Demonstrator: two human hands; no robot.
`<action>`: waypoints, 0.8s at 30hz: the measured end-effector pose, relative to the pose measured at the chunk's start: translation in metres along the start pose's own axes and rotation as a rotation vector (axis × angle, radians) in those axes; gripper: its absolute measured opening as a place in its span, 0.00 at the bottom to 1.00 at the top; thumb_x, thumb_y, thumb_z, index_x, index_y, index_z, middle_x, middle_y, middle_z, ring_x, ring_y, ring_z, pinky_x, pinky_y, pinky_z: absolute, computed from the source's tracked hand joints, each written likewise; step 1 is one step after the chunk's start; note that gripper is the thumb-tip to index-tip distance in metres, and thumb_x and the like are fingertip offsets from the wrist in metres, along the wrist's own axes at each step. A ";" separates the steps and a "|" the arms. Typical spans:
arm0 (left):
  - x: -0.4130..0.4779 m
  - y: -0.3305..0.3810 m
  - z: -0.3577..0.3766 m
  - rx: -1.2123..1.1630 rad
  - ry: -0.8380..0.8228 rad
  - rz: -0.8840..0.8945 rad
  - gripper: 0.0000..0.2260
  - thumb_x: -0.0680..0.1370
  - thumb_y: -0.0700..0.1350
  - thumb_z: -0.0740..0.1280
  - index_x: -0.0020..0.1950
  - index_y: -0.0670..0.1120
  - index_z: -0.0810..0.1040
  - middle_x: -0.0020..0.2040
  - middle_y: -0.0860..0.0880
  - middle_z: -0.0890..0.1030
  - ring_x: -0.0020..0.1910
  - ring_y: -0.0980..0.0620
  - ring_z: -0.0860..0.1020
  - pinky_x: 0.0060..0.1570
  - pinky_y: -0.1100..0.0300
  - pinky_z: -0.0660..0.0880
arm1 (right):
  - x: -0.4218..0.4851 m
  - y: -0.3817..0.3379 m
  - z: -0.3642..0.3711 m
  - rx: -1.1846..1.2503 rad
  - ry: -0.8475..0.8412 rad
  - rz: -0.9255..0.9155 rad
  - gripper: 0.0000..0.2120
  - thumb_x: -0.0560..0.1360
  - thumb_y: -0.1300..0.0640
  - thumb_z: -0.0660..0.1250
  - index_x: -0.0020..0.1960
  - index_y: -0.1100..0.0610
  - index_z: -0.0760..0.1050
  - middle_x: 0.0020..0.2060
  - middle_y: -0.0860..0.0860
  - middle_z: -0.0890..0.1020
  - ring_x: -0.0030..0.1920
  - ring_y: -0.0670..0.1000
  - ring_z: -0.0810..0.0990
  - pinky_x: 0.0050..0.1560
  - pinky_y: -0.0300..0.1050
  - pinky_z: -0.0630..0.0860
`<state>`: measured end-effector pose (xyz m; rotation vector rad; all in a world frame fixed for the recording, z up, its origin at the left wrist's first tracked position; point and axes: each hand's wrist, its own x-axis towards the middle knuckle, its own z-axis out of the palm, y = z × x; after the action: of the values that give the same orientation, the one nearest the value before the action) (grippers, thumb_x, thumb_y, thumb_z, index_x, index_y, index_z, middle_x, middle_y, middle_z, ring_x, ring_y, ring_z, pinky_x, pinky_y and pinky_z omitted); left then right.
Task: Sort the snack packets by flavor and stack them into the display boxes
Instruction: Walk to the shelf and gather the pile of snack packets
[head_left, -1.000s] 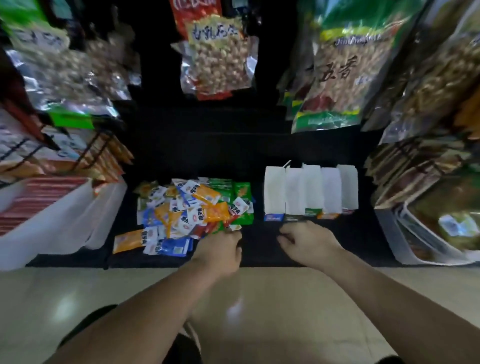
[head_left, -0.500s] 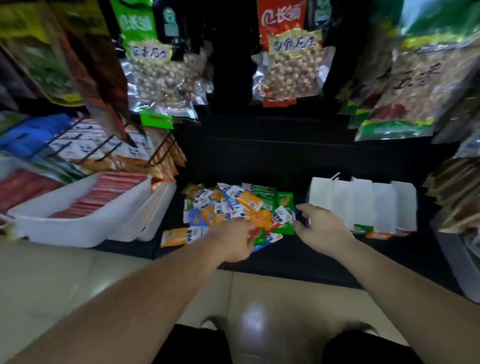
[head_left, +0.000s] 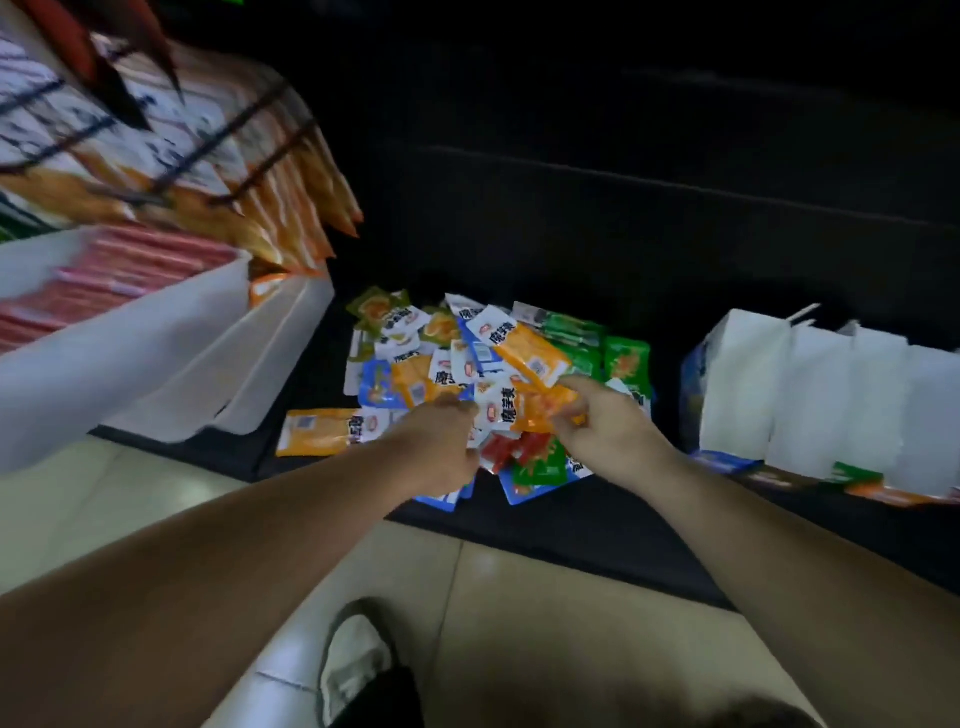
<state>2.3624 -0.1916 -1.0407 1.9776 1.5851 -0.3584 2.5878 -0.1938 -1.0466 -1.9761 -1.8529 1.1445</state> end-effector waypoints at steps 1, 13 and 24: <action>0.013 0.003 0.009 0.012 0.034 0.024 0.33 0.82 0.53 0.65 0.84 0.49 0.55 0.83 0.44 0.56 0.81 0.41 0.59 0.76 0.46 0.65 | 0.003 0.009 0.003 0.020 0.018 0.008 0.28 0.82 0.49 0.65 0.80 0.46 0.62 0.64 0.50 0.80 0.36 0.49 0.81 0.41 0.47 0.79; 0.119 0.037 0.040 0.244 0.324 0.149 0.47 0.68 0.67 0.75 0.82 0.57 0.57 0.80 0.55 0.63 0.78 0.46 0.58 0.74 0.28 0.47 | 0.015 0.082 0.037 0.326 0.249 0.060 0.27 0.80 0.52 0.70 0.76 0.38 0.67 0.67 0.33 0.75 0.67 0.41 0.75 0.69 0.46 0.73; 0.081 0.025 0.096 -0.128 0.446 0.606 0.19 0.75 0.53 0.70 0.66 0.51 0.82 0.68 0.56 0.81 0.73 0.54 0.72 0.76 0.51 0.65 | 0.027 0.065 0.028 -0.058 0.174 -0.009 0.29 0.80 0.41 0.66 0.79 0.38 0.62 0.73 0.44 0.74 0.71 0.51 0.74 0.68 0.48 0.73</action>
<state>2.4211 -0.1857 -1.1545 2.4123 1.1118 0.4368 2.6172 -0.1914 -1.1169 -2.0244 -1.8235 0.8938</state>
